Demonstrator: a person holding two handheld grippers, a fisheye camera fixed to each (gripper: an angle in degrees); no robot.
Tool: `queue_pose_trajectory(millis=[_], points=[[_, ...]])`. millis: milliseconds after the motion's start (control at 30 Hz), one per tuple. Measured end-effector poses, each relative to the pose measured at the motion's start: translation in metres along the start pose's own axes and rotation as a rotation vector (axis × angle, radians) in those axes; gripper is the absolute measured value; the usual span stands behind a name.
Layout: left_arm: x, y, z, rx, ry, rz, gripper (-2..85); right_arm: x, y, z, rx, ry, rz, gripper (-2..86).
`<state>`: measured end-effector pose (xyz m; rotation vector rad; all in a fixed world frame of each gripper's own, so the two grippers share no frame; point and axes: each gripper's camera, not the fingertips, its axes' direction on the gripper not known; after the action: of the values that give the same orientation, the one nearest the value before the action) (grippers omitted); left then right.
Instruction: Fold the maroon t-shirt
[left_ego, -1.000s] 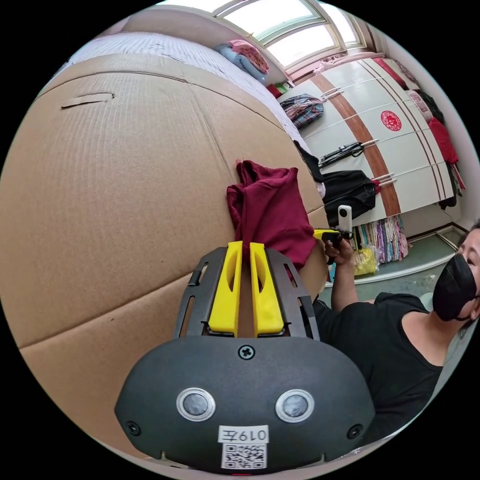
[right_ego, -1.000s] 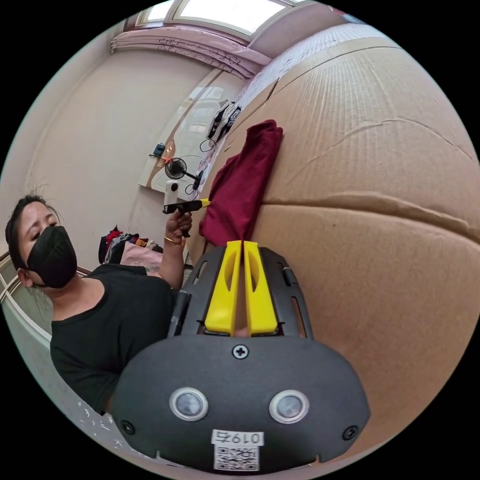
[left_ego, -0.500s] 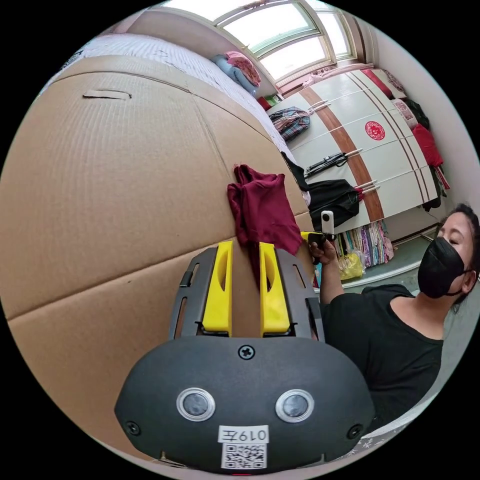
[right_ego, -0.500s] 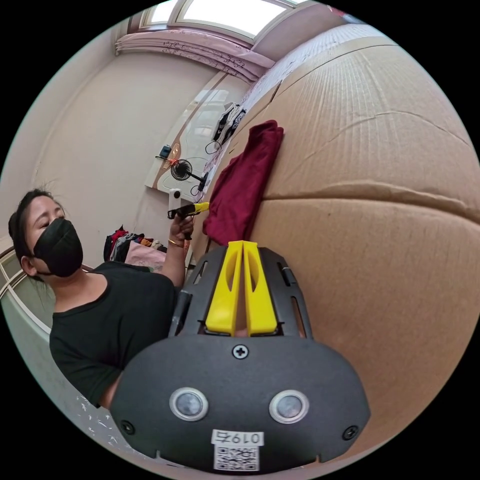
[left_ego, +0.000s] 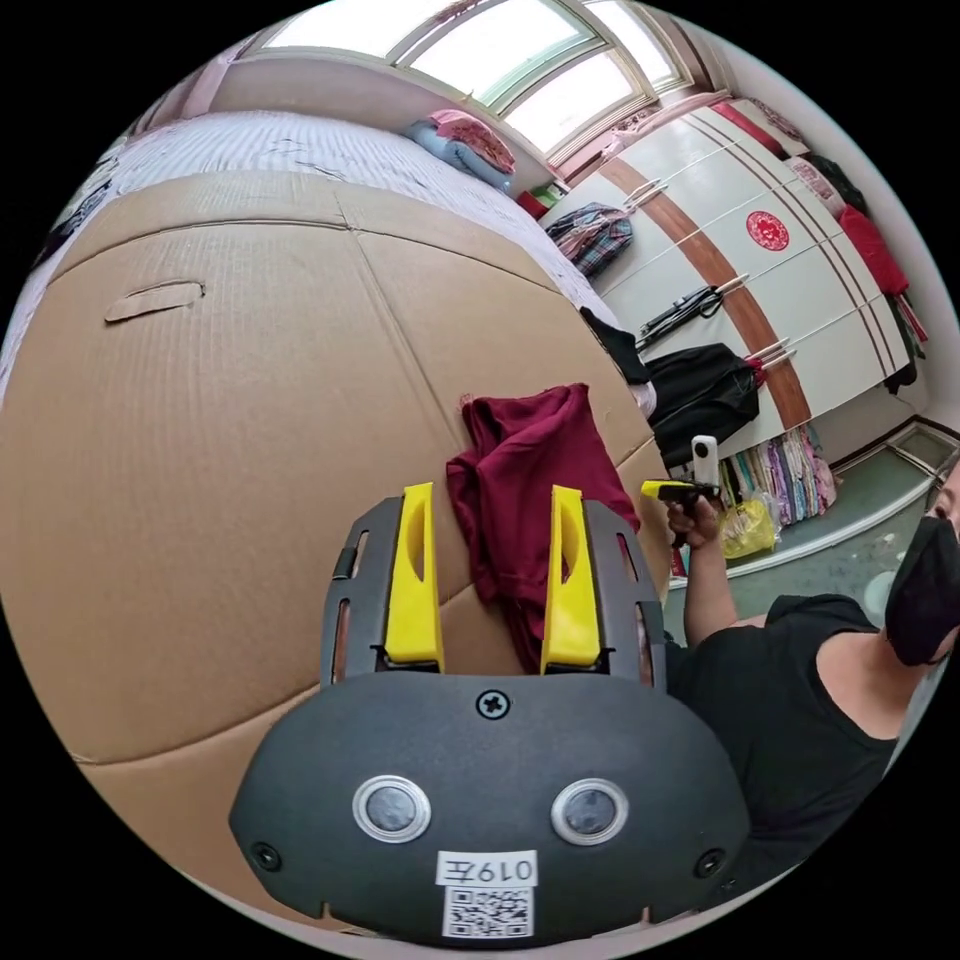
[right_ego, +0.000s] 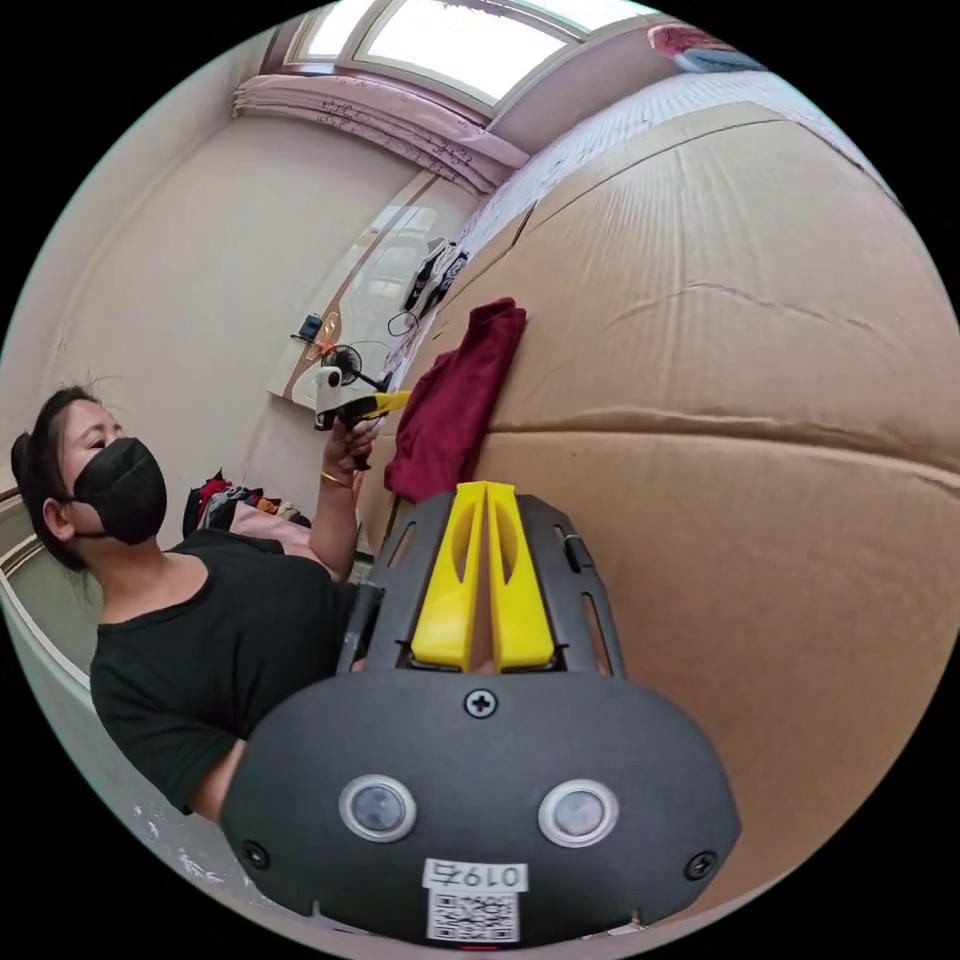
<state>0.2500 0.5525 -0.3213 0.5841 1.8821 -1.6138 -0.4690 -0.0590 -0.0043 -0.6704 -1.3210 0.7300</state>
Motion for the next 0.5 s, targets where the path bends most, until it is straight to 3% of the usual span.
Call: queue_pose_trajectory(millis=[267, 500], points=[[-0.008, -0.005, 0.025, -0.017, 0.068, -0.010, 8.9, -0.002, -0.089, 0.043, -0.036, -0.019, -0.127, 2.3], [-0.009, 0.007, 0.043, -0.005, 0.043, -0.027, 2.4, 0.028, -0.136, 0.094, -0.135, -0.029, -0.097, 2.6]])
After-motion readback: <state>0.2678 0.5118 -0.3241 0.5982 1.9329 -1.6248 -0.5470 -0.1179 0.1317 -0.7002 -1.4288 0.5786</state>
